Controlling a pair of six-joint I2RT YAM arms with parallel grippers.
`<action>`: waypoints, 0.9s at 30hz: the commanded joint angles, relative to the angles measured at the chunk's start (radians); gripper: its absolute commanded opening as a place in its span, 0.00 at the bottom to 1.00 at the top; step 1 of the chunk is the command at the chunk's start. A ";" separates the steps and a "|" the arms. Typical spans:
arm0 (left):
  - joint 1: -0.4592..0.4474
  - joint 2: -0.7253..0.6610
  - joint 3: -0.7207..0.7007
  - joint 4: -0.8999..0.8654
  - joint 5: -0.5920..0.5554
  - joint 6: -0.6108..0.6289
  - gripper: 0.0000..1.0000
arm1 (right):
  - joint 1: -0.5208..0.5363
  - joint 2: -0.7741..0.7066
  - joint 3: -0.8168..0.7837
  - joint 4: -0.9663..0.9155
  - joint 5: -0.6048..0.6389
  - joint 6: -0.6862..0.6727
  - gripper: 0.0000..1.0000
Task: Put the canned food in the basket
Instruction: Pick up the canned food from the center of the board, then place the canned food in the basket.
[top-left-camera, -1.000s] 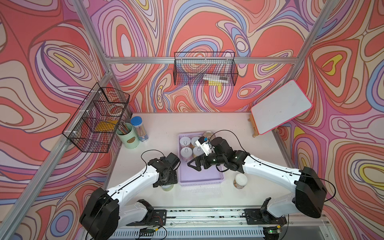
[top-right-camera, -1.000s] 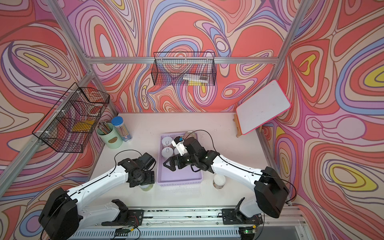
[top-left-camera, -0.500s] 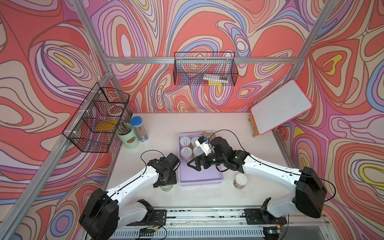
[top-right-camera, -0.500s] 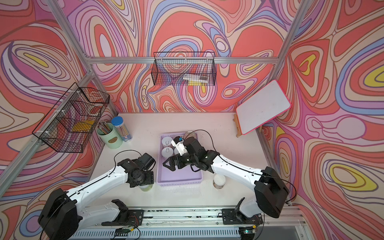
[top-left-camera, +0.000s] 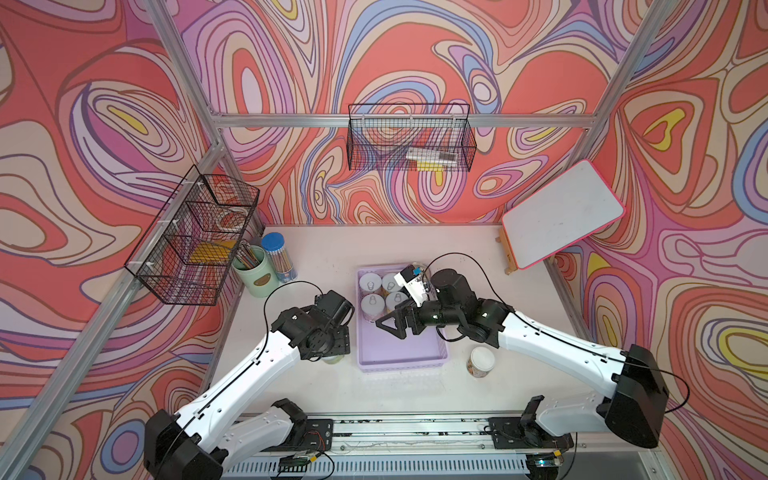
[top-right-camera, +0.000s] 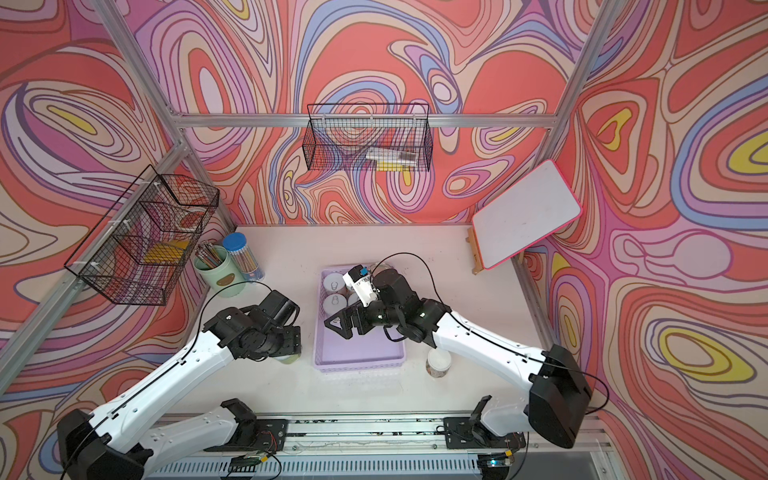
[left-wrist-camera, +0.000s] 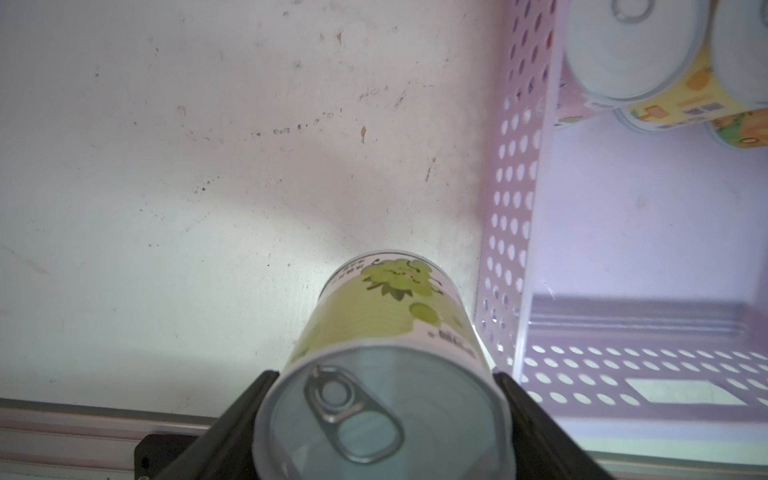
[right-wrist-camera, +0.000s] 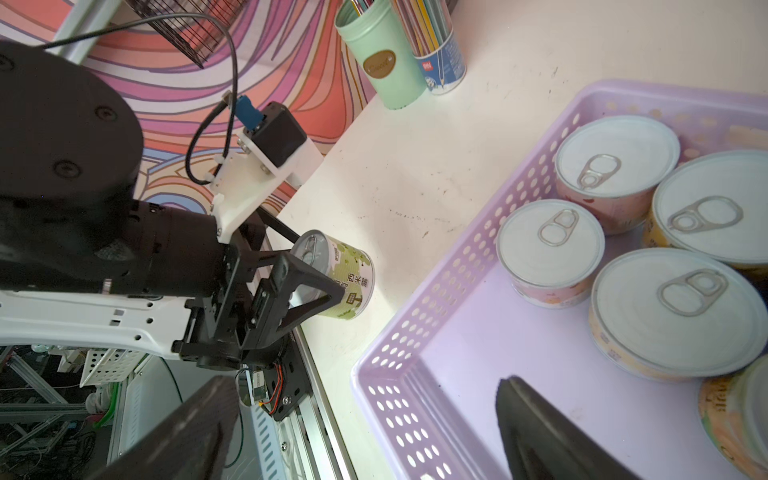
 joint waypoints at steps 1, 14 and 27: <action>-0.006 -0.005 0.082 -0.049 0.027 0.135 0.74 | 0.005 -0.033 -0.009 0.017 0.050 -0.025 0.98; -0.103 0.126 0.278 0.000 0.172 0.471 0.71 | 0.005 -0.042 0.020 -0.174 0.183 -0.134 0.98; -0.143 0.323 0.379 0.065 0.236 0.645 0.64 | -0.090 -0.216 -0.182 -0.129 0.180 -0.249 0.98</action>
